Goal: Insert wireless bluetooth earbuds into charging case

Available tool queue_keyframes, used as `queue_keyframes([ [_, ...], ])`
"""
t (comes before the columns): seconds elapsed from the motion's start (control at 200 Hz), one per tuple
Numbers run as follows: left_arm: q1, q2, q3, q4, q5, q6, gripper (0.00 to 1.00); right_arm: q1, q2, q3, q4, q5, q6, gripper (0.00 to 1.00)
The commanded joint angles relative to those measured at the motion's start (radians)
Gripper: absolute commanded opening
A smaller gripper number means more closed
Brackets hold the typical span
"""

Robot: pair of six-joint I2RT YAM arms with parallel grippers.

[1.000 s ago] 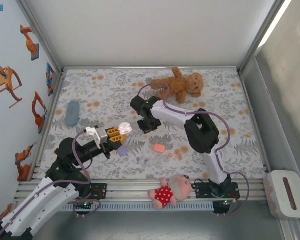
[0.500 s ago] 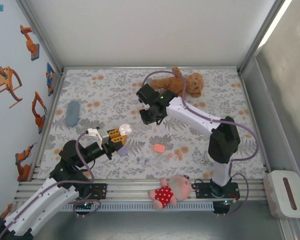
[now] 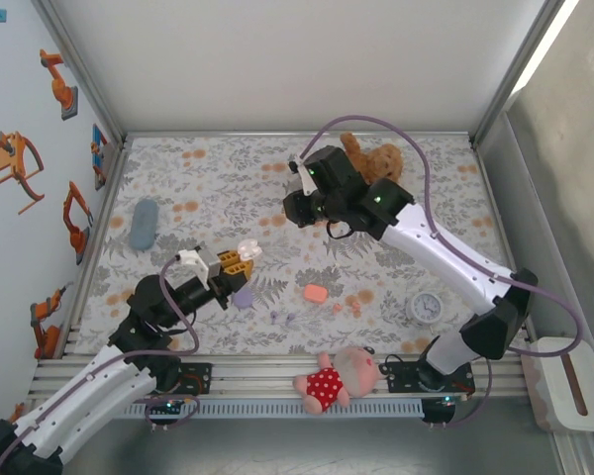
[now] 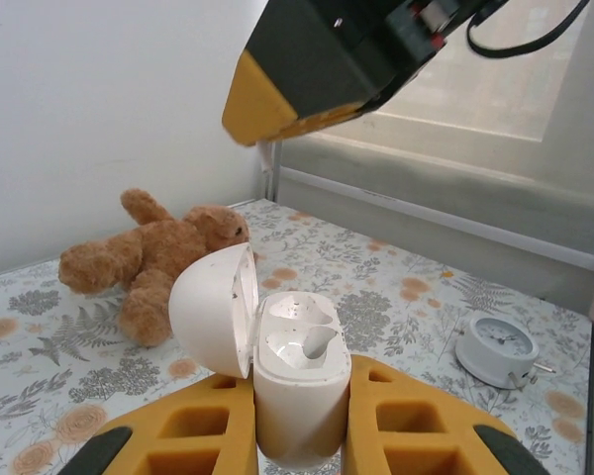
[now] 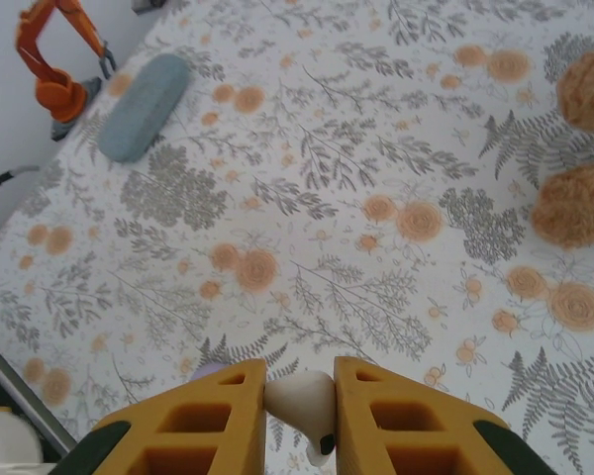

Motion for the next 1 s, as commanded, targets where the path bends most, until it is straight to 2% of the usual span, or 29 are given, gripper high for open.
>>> queue_keyframes([
  [0.0, -0.005, 0.035, -0.004, 0.106, -0.004, -0.014, 0.0, 0.021, -0.06, -0.026, 0.095, -0.031, -0.027, 0.21],
  [0.25, -0.006, 0.125, 0.016, 0.194, -0.006, -0.004, 0.0, 0.08, -0.137, -0.07, 0.206, -0.088, -0.043, 0.21],
  [0.471, -0.005, 0.184, 0.038, 0.249, -0.002, 0.005, 0.0, 0.132, -0.182, -0.124, 0.285, -0.087, -0.046, 0.21],
  [0.992, -0.005, 0.259, 0.1, 0.306, 0.021, 0.039, 0.0, 0.218, -0.183, -0.197, 0.347, -0.005, -0.039, 0.21],
])
